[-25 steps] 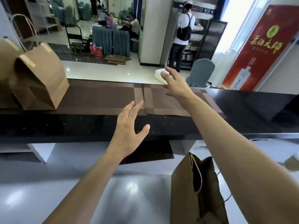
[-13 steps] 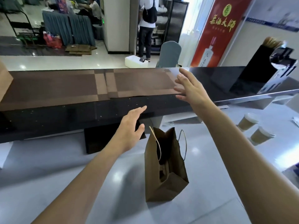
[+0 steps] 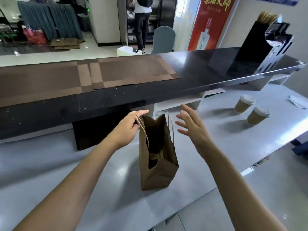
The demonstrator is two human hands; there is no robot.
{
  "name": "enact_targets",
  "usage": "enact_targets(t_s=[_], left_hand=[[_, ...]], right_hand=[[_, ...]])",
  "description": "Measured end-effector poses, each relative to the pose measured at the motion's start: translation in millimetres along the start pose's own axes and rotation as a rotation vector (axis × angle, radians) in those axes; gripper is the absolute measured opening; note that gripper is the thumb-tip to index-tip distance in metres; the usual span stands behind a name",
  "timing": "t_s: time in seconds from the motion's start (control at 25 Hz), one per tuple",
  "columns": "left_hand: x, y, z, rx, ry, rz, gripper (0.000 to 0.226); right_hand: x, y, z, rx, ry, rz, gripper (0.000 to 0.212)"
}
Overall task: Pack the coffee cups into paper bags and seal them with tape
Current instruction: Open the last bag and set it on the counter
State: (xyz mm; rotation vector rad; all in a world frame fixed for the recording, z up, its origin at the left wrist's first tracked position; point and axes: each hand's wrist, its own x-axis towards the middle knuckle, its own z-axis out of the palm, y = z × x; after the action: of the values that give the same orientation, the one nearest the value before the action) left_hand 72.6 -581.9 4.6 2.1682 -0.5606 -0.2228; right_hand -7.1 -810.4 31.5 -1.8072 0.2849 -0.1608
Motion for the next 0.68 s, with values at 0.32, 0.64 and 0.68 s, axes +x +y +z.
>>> enact_targets(t_s=[0.32, 0.64, 0.68], left_hand=[[-1.1, -15.6, 6.3, 0.074, 0.022, 0.037, 0.04], [-29.2, -23.2, -1.2, 0.0, 0.076, 0.011, 0.039], [-33.6, -24.5, -1.7, -0.013, 0.088, 0.008, 0.04]], right_hand=[[-53.1, 37.4, 6.2, 0.081, 0.101, 0.13, 0.048], [-90.3, 59.3, 15.1, 0.099, 0.356, 0.225, 0.04], [-94.3, 61.9, 17.3, 0.101, 0.387, 0.24, 0.039]])
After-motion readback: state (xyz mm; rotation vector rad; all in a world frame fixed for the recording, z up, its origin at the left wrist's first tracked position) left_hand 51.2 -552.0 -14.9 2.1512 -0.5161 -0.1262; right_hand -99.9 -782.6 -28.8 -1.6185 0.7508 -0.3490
